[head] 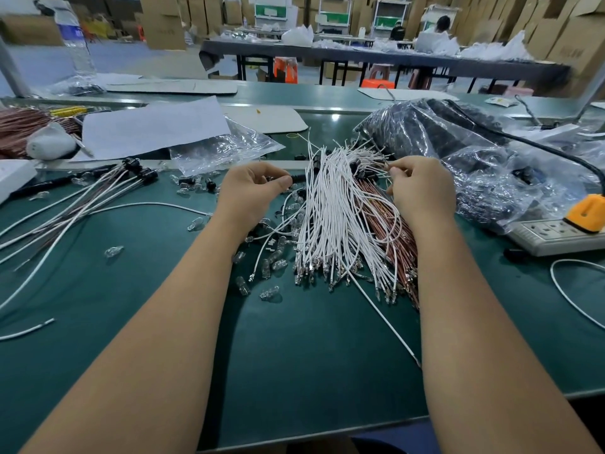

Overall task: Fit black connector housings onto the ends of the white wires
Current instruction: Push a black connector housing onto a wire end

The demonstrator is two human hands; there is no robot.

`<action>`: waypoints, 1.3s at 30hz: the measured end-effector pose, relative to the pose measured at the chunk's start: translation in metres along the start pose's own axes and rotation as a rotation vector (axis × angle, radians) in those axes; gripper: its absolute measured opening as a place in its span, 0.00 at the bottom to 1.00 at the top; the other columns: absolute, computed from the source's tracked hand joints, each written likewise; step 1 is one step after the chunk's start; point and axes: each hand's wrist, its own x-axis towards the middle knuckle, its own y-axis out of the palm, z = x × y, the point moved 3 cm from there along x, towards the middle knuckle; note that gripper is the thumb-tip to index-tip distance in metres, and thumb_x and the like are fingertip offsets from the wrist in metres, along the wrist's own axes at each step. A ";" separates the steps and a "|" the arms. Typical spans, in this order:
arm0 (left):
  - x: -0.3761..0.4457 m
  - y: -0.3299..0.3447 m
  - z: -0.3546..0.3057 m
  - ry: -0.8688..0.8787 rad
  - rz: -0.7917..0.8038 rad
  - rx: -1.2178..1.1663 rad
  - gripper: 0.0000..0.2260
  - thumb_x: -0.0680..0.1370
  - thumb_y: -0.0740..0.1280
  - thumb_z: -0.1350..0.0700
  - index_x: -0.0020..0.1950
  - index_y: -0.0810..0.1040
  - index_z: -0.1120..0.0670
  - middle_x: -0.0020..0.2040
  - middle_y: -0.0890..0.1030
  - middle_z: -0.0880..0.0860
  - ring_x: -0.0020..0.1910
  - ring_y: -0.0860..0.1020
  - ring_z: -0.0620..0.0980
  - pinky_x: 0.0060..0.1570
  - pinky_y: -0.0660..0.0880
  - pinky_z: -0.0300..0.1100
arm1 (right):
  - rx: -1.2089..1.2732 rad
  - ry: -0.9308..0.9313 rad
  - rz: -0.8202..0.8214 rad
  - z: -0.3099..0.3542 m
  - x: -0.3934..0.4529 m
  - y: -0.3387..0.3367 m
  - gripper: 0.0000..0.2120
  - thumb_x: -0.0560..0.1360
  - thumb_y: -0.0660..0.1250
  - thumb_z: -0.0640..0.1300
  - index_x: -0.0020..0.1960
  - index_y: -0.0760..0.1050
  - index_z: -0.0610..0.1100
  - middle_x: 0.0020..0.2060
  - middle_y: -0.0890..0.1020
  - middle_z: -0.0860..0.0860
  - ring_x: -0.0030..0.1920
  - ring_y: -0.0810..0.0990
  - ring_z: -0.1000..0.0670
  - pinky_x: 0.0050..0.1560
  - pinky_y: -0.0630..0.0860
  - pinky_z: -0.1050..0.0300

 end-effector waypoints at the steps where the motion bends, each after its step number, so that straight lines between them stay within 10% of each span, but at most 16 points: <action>1: 0.000 0.000 0.000 0.001 0.001 0.004 0.00 0.75 0.72 0.58 0.44 0.83 0.54 0.25 0.68 0.46 0.20 0.62 0.40 0.23 0.61 0.30 | -0.011 0.002 0.000 0.000 0.000 0.001 0.10 0.80 0.62 0.42 0.55 0.81 0.46 0.43 0.84 0.48 0.43 0.82 0.46 0.47 0.80 0.47; 13: 0.000 0.001 0.001 -0.006 0.002 0.020 0.02 0.75 0.72 0.57 0.43 0.83 0.52 0.27 0.69 0.47 0.21 0.62 0.40 0.25 0.62 0.31 | 0.101 0.014 -0.141 0.011 0.001 -0.010 0.08 0.81 0.58 0.40 0.55 0.75 0.44 0.43 0.77 0.52 0.43 0.77 0.51 0.40 0.74 0.57; 23: 0.002 -0.013 0.003 -0.032 -0.197 -0.129 0.03 0.76 0.72 0.56 0.42 0.82 0.50 0.30 0.73 0.49 0.23 0.64 0.40 0.25 0.64 0.32 | 1.616 0.195 0.139 0.091 0.016 -0.032 0.07 0.81 0.58 0.34 0.51 0.75 0.34 0.42 0.81 0.41 0.42 0.81 0.46 0.47 0.79 0.55; 31: 0.006 -0.022 0.006 -0.042 -0.304 -0.172 0.03 0.78 0.69 0.57 0.44 0.79 0.51 0.35 0.76 0.47 0.30 0.71 0.38 0.34 0.70 0.29 | 1.665 0.402 0.276 0.091 -0.021 0.047 0.21 0.85 0.49 0.46 0.54 0.75 0.33 0.43 0.81 0.41 0.45 0.81 0.45 0.55 0.78 0.52; 39: 0.005 -0.019 0.007 -0.007 -0.194 0.084 0.04 0.81 0.63 0.59 0.51 0.75 0.59 0.40 0.82 0.55 0.39 0.81 0.53 0.44 0.79 0.48 | 1.855 0.525 0.285 0.085 -0.030 0.074 0.23 0.84 0.48 0.52 0.50 0.75 0.38 0.39 0.82 0.41 0.41 0.82 0.45 0.52 0.79 0.52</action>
